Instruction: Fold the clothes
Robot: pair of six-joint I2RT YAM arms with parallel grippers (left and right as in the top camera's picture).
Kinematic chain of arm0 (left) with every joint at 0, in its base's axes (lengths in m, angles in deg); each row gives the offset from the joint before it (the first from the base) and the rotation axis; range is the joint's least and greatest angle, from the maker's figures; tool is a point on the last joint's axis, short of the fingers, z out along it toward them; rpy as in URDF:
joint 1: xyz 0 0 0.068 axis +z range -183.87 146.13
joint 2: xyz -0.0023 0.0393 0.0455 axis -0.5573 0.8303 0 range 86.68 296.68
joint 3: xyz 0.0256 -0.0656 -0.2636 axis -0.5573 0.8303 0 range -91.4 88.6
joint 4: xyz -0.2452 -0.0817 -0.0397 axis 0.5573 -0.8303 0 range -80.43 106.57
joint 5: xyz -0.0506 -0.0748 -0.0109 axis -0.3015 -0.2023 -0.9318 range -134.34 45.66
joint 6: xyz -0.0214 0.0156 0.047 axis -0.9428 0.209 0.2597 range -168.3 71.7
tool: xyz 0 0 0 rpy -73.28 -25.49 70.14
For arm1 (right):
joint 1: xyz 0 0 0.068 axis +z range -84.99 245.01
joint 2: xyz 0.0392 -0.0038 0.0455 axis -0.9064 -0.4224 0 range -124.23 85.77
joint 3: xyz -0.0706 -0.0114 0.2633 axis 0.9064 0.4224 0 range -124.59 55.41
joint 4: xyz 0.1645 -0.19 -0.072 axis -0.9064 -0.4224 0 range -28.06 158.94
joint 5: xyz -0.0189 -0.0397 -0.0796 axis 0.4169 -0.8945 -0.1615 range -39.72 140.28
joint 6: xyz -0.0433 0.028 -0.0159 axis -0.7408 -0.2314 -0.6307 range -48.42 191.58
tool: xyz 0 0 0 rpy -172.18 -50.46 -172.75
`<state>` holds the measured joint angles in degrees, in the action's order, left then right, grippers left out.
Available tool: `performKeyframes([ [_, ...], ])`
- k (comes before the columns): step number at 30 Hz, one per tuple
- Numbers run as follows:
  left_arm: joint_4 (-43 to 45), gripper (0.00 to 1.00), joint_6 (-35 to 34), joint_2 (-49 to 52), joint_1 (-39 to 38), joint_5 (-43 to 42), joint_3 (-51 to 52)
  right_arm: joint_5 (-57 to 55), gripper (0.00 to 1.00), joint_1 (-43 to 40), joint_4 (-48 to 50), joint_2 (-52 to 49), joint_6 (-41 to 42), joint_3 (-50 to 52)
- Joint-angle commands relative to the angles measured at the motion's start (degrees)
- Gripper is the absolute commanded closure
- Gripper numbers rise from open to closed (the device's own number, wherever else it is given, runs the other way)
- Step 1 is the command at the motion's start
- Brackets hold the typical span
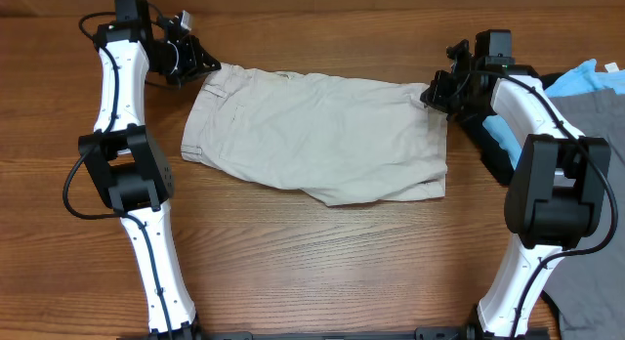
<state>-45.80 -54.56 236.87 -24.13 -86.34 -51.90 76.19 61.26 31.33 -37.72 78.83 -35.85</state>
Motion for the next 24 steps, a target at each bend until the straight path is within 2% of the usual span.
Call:
performKeyframes([
  [1, -0.7, 0.8, -0.1, 0.7, -0.9, 1.5, -1.6, 1.2, 0.93, 0.4, 0.0, 2.6, -0.3, 1.2],
  [4, -1.3, 0.73, -0.1, 0.7, -1.6, 4.7, -1.6, 1.1, 0.82, 1.0, 0.3, 2.3, -0.3, 1.3],
  [7, -1.0, 0.65, 0.3, 0.7, -2.3, 5.1, -1.6, 1.2, 0.64, 1.4, 1.4, 1.9, -0.3, 1.3],
  [10, -0.9, 0.62, 0.3, 0.7, -2.7, 5.1, -1.6, 1.2, 0.53, 1.8, 2.3, 1.9, -0.3, 1.3],
  [12, -0.9, 0.64, 0.3, 0.7, -2.7, 5.1, -1.6, 1.2, 0.53, 1.9, 2.4, 1.9, -0.3, 1.3],
  [14, -0.9, 0.65, 0.3, 0.7, -2.7, 5.1, -1.6, 1.1, 0.47, 1.9, 2.4, 1.9, -0.3, 1.3],
  [16, -0.9, 0.67, 0.3, 0.7, -2.6, 5.1, -1.6, 0.1, 0.44, 1.9, 2.3, 1.9, -0.2, 1.3],
  [24, -0.9, 0.67, 0.3, 0.7, -2.6, 4.9, -1.6, -2.9, 0.46, 1.9, 2.3, 1.8, -0.2, 1.3],
])
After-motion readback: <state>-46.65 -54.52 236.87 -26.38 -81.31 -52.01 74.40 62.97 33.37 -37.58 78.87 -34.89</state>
